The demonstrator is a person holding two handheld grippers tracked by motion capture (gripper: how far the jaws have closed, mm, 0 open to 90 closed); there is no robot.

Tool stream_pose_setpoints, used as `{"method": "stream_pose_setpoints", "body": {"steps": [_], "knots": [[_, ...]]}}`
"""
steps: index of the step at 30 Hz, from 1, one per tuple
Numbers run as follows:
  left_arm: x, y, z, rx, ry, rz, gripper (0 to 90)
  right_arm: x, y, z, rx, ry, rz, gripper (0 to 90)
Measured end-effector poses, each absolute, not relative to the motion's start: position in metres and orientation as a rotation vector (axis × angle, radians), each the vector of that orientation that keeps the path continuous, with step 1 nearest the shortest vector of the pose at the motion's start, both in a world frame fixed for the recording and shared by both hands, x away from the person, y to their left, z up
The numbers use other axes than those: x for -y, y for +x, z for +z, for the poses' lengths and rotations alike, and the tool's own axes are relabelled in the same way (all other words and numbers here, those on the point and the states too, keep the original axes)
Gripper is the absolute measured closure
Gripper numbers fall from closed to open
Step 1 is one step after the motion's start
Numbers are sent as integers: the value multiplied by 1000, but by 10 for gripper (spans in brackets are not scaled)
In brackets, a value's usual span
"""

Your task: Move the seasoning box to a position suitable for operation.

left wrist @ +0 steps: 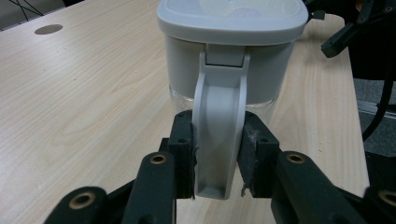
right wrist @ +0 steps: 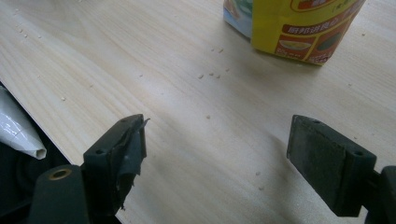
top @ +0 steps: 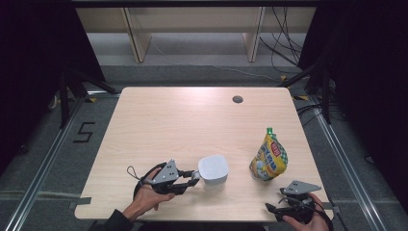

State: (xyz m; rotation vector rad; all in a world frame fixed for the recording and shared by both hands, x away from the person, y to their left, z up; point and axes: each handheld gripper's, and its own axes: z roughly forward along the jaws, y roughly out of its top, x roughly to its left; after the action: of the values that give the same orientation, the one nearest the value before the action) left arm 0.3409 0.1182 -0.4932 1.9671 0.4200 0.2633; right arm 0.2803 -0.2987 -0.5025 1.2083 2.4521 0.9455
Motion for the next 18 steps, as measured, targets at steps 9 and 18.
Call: {"method": "stream_pose_setpoints", "body": {"steps": [9,18], "knots": [[-117,332,-493,-368,1972,232,685,299,281,-503,-2453,1192,949,206],[-120,336,-495,-341,1964,202,685,298,281,-503,-2453,1191,948,206]]}}
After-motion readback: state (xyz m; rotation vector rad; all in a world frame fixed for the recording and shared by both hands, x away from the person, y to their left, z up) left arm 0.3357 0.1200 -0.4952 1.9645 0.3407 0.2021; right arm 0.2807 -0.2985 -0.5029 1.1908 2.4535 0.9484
